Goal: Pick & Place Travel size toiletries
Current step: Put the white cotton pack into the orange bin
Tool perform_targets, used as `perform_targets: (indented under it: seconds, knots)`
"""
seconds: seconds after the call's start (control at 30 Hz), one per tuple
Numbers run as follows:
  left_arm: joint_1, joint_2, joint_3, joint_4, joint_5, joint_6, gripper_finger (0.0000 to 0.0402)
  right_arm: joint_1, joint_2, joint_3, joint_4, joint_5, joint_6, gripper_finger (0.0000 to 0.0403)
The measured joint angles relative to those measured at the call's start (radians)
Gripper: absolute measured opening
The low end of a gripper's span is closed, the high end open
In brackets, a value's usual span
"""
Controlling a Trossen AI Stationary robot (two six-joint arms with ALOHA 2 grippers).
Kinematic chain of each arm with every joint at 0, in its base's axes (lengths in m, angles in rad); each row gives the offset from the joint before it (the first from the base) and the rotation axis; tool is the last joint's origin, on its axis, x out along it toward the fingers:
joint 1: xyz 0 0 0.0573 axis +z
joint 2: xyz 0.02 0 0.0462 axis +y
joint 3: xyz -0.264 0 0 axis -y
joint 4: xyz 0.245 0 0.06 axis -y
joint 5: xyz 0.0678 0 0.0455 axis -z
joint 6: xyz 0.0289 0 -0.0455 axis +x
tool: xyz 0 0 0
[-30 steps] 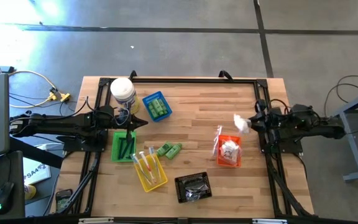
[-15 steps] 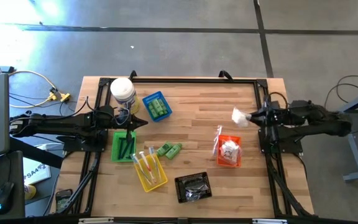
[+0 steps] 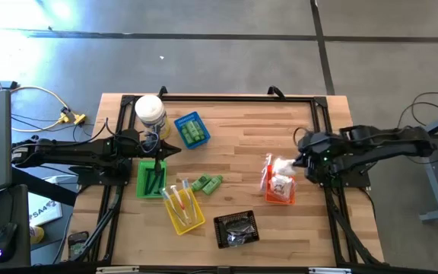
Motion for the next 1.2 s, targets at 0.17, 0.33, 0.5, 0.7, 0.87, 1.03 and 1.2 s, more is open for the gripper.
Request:
perform_targets:
  seconds: [0.17,0.33,0.5,0.7,0.87,1.03,1.2]
  knots:
    - [0.000,0.000,0.000,0.000,0.000,0.000,0.0000,0.073,0.072,0.000,-0.034,0.022,0.113,0.0030]
    - [0.000,0.000,0.000,0.000,0.001,0.000,0.0000,0.162,0.171,0.000,-0.028,0.022,0.187,0.0030]
    - [0.000,0.000,0.000,-0.001,0.003,0.001,0.0000,0.233,0.281,0.000,-0.054,0.141,0.255,0.0030]
    - [0.000,0.000,0.000,-0.001,0.003,0.001,0.0000,0.298,0.414,0.000,-0.060,0.204,0.297,0.0030]
    - [0.000,0.000,0.000,0.000,0.003,0.002,0.0000,0.343,0.523,0.000,-0.064,0.184,0.303,0.0030]
    - [0.000,0.000,0.000,-0.001,0.003,0.004,0.0000,0.353,0.586,0.000,-0.063,0.174,0.303,0.0033]
    - [0.000,0.000,0.000,0.000,0.003,0.011,0.0000,0.352,0.588,0.000,-0.068,0.155,0.298,0.0065]
